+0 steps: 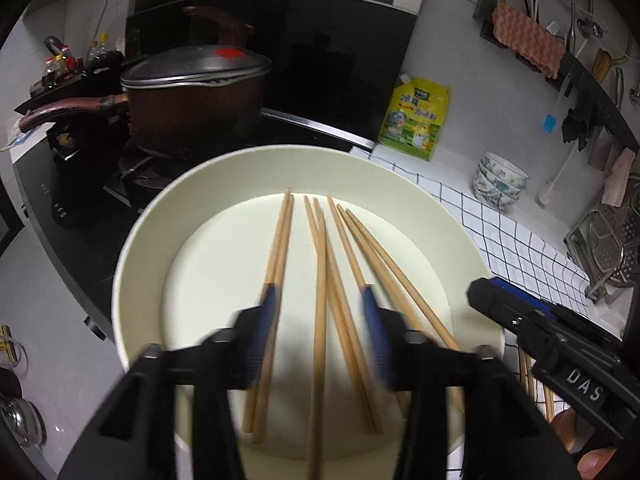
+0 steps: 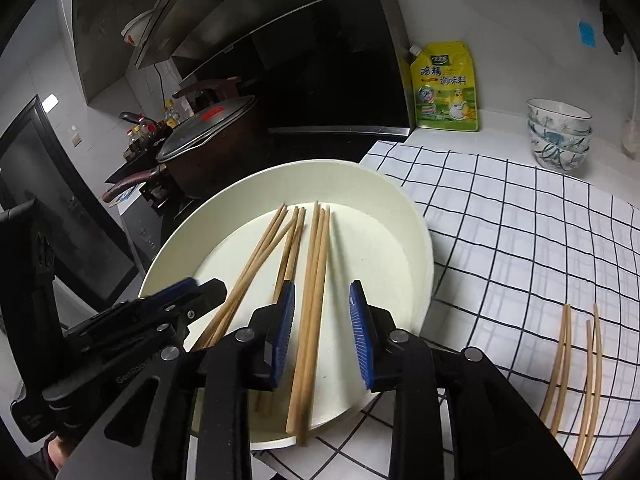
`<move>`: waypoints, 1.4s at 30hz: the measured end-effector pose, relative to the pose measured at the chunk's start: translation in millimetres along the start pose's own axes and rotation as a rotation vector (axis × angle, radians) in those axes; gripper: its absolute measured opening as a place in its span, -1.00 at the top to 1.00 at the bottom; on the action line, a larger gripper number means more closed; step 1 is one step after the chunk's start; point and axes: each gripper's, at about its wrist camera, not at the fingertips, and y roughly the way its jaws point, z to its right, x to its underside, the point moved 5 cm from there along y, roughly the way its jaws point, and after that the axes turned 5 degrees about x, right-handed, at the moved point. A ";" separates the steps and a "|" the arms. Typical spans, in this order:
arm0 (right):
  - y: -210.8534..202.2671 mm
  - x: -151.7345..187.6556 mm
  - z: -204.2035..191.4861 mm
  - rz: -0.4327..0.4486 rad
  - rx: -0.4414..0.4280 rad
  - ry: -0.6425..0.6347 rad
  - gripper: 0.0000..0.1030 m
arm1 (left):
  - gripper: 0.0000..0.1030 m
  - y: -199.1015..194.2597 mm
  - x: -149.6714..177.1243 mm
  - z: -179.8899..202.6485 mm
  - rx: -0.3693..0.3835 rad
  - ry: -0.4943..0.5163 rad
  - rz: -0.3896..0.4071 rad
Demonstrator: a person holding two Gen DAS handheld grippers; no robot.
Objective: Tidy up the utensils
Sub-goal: 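Open the left tool over the basin while the right tool releases its chopstick beside it, then move both tools back from the basin to the chopstick pile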
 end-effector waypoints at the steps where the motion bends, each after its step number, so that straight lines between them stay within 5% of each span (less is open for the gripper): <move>1: -1.4 -0.2 1.4 0.006 0.002 0.007 0.47 | -0.19 -3.0 -0.6 -2.2 -0.005 -0.004 0.012; 42: -64.7 30.6 13.0 0.085 0.036 0.046 0.40 | -0.42 -52.6 22.4 21.0 -0.039 0.051 0.046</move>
